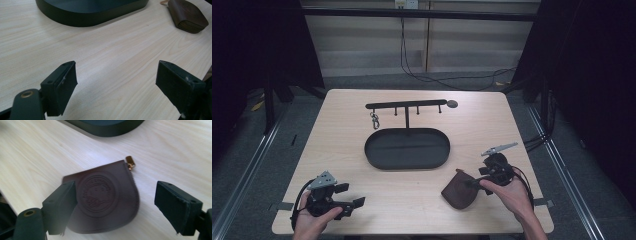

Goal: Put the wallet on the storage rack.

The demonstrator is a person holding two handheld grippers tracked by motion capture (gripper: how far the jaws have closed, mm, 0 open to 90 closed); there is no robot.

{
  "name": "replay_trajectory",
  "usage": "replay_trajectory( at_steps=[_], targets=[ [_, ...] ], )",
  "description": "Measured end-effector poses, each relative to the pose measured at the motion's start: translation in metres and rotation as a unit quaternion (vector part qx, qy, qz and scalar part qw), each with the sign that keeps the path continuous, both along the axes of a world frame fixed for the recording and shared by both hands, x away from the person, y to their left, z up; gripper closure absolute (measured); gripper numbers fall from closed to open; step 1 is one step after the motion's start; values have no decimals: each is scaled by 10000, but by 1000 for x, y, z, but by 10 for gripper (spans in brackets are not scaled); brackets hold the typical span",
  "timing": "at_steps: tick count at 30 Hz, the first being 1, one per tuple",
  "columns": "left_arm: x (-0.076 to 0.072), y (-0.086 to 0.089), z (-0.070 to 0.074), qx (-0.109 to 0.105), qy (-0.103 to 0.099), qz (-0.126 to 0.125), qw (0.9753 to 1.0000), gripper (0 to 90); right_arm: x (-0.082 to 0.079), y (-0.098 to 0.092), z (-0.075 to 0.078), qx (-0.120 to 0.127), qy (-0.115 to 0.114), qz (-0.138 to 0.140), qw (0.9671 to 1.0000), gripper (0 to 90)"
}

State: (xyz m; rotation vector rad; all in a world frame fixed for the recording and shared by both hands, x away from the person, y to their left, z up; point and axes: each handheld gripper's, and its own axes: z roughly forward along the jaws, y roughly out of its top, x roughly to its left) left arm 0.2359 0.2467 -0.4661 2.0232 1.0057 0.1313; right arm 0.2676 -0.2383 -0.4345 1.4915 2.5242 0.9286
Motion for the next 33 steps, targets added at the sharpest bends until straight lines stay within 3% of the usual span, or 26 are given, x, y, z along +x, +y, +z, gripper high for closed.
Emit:
replay_trajectory(
  at_steps=[2, 7, 12, 18, 20, 22, 27, 33],
  targets=[
    [0, 0, 0, 1, -19, 5, 10000, 169, 5, 5, 3, -290, 86, 63, 9995, 175],
    [0, 0, 0, 22, 0, -22, 10000, 169, 19, 11, 3, -597, 375, 204, 9973, 172],
    [0, -1, 0, 32, 15, -46, 10000, 169, 31, 18, 1, -870, 677, 413, 9930, 169],
    [0, -1, 0, 50, 14, -85, 10000, 169, 40, 24, 2, -1042, 878, 502, 9894, 171],
    [1, -1, 0, -53, 106, -133, 9998, 169, 44, 24, 1, -999, 931, 510, 9893, 176],
    [0, -1, 1, 50, 24, -140, 9999, 169, 47, 25, -2, -1036, 1034, 534, 9878, 171],
    [0, -2, 0, 57, 45, -158, 9998, 169, 50, 25, -6, -1148, 1186, 530, 9849, 175],
    [0, -1, 1, 47, 34, -143, 9999, 169, 51, 27, -15, -1497, 1357, 517, 9780, 170]
  ],
)
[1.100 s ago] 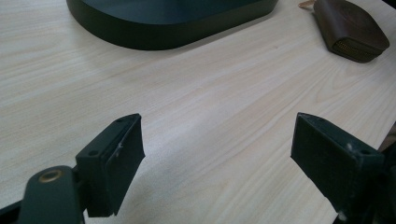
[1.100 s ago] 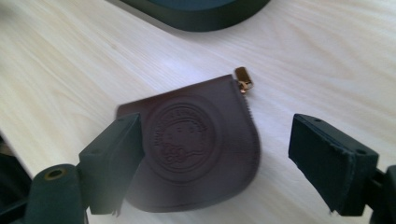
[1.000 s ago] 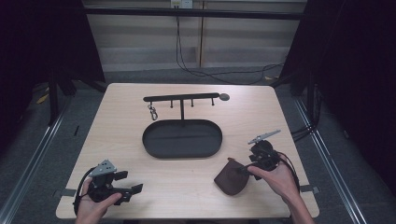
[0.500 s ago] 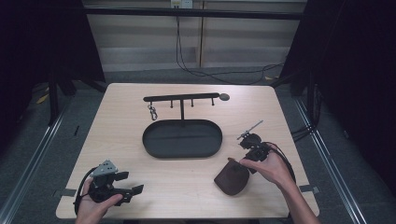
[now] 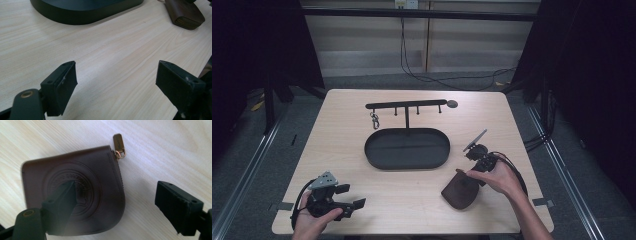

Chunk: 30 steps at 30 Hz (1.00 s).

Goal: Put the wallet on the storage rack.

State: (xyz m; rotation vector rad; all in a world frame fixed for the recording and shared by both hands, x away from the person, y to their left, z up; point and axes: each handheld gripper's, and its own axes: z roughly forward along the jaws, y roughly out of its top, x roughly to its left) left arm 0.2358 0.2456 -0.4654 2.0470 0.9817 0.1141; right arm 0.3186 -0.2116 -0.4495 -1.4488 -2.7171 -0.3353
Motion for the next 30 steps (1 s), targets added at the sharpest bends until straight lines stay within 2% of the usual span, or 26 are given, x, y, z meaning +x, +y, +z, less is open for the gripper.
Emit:
replay_trajectory(
  at_steps=[4, 21, 22, 23, 24, 25, 26, 27, 28, 29, 30],
  targets=[
    [0, 0, 0, -1, 24, 1, 10000, 169, 2, 4, -5, -128, 71, 43, 9999, 142],
    [1, 0, 0, 24, 9, 10, 10000, 169, 8, 3, -12, -105, 242, -1, 9997, 91],
    [1, 0, 0, 21, 3, 6, 10000, 169, 8, 3, -12, -102, 249, -3, 9996, 100],
    [0, 0, 0, 12, -8, 26, 10000, 171, 8, 3, -10, -34, 263, -3, 9996, 178],
    [1, 1, 0, 23, -2, 33, 10000, 172, 7, 3, -6, 145, 287, 23, 9995, 288],
    [1, 1, 0, 11, 5, 36, 10000, 172, 5, 3, -2, 236, 203, 31, 9995, 281],
    [1, 1, 0, 15, -1, 40, 10000, 172, 3, 4, -1, 186, 163, 16, 9997, 203],
    [1, 1, 0, 17, -1, 43, 10000, 172, 1, 5, -3, 121, 263, 40, 9996, 191],
    [1, 1, 0, 22, 11, 30, 10000, 172, 0, 7, -6, 137, 438, 118, 9989, 219],
    [1, 0, 0, 20, 13, 30, 10000, 172, -1, 10, -9, 101, 508, 208, 9984, 202],
    [1, 0, 0, 28, -5, 16, 10000, 172, -1, 10, -10, 148, 509, 177, 9984, 180]
  ],
)
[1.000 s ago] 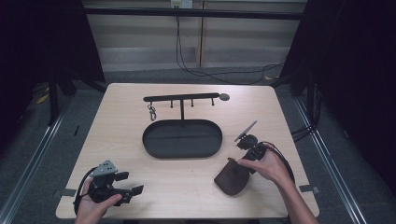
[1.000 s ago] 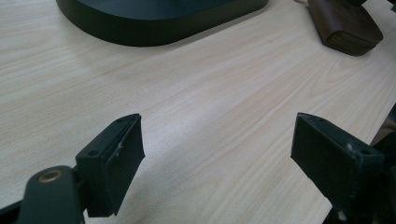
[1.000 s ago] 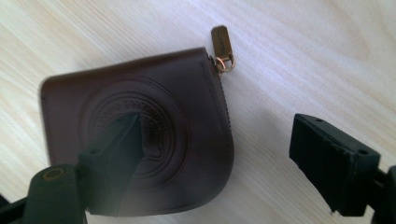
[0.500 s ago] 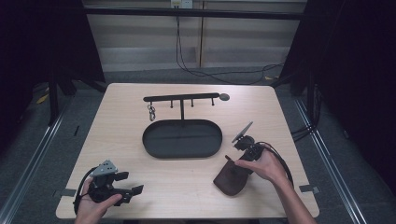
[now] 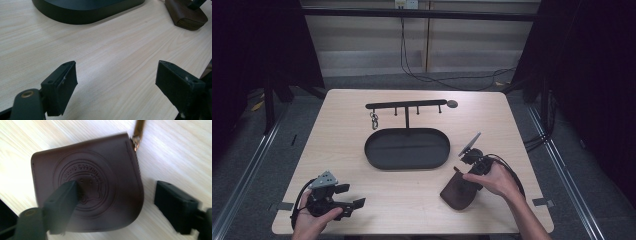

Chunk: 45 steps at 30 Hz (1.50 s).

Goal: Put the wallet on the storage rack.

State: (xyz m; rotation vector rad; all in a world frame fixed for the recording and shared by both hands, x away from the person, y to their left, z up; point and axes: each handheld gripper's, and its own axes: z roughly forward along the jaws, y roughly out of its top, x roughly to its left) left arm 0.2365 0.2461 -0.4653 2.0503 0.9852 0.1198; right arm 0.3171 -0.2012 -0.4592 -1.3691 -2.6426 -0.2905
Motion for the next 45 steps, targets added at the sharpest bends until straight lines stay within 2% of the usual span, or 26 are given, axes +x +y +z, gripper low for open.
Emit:
replay_trajectory(
  at_steps=[2, 5, 7, 8, 9, 15, 16, 19, 23, 27, 30, 33, 36, 40, 43, 45],
  targets=[
    [0, 0, 0, -5, 0, 4, 10000, 172, -1, 1, -3, 188, 60, -10, 9998, 180],
    [1, 0, 0, 0, 15, 13, 10000, 172, 0, 0, -7, 271, 154, -93, 9995, 167],
    [0, 0, 0, -11, 14, 7, 10000, 172, 0, -1, -8, 388, 260, -155, 9988, 230],
    [0, 0, 0, -4, 17, -3, 10000, 172, 1, -2, -7, 505, 330, -131, 9981, 304],
    [0, 0, 0, 11, 16, -28, 10000, 172, 0, -2, -6, 559, 361, -128, 9977, 309],
    [0, 0, 0, 5, 3, 10, 10000, 172, -2, 0, -3, 473, 292, -180, 9983, 350],
    [0, 0, 0, 9, 2, 11, 10000, 172, -2, 0, -2, 466, 147, -204, 9986, 368],
    [0, 1, 0, 8, 9, 27, 10000, 172, -3, 2, 0, 405, 87, -219, 9989, 376],
    [0, 1, 0, 7, 2, 26, 10000, 172, -3, -5, 7, 486, 42, -417, 9979, 527],
    [0, 1, 0, 9, -4, 18, 10000, 172, -3, -7, 12, 482, 51, -484, 9977, 590],
    [0, 1, 0, 6, 2, 26, 10000, 172, -2, -6, 16, 438, -60, -411, 9982, 615],
    [0, 1, 0, 0, 8, 29, 10000, 172, -1, -6, 23, 457, -100, -465, 9978, 657],
    [1, 1, 0, 17, -4, 27, 10000, 172, -1, -8, 26, 440, -122, -555, 9974, 661],
    [0, 1, 1, 6, -2, 37, 10000, 173, 0, -7, 30, 378, -199, -492, 9979, 679],
    [1, 1, 0, 10, 5, 26, 10000, 173, 0, -9, 39, 546, -207, -571, 9967, 744],
    [1, 1, 0, 10, 3, 21, 10000, 173, 0, -8, 43, 423, -298, -511, 9974, 746]
  ],
)
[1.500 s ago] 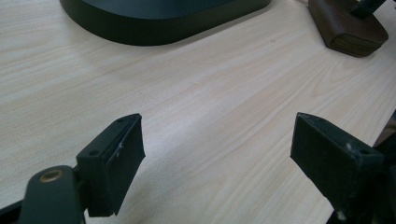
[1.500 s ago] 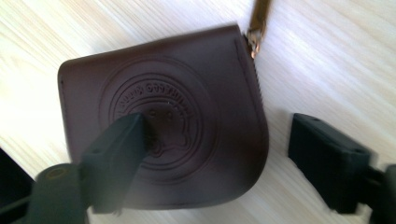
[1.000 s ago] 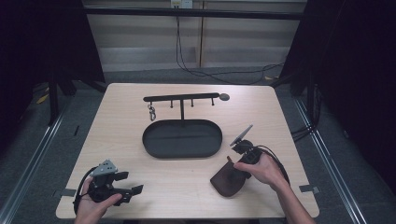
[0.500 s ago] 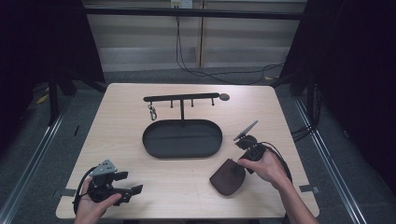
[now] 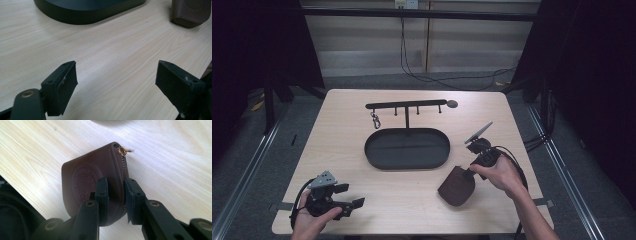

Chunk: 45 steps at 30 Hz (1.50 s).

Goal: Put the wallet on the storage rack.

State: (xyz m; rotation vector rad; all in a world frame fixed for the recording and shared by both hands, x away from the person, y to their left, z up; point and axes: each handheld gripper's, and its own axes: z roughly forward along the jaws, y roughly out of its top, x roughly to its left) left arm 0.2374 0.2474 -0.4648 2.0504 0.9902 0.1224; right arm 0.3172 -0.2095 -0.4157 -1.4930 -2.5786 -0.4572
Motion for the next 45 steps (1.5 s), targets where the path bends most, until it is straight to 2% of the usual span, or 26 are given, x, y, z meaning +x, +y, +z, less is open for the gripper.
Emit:
replay_trajectory(
  at_steps=[5, 12, 20, 21, 30, 32, 45],
  targets=[
    [0, 0, 0, -1, 3, 5, 10000, 173, 1, 3, 8, 68, -54, 44, 10000, 778],
    [0, 0, 0, -10, -1, 0, 10000, 173, 4, 6, 18, -4, -127, 49, 9999, 785],
    [0, 1, 0, -19, -2, 5, 10000, 173, 5, 10, 27, -104, -58, 34, 9999, 802],
    [0, 1, 0, -18, -4, 3, 10000, 173, 5, 11, 27, -107, -122, 42, 9999, 804],
    [0, 1, 0, -20, -1, 0, 10000, 173, 6, 14, 36, -227, -87, 50, 9997, 813],
    [0, 1, 0, -18, -2, 5, 10000, 174, 6, 15, 38, -297, -168, 37, 9994, 814],
    [0, 1, 0, -17, -2, -2, 10000, 175, 9, 21, 56, -552, -103, 56, 9984, 818]
  ],
)
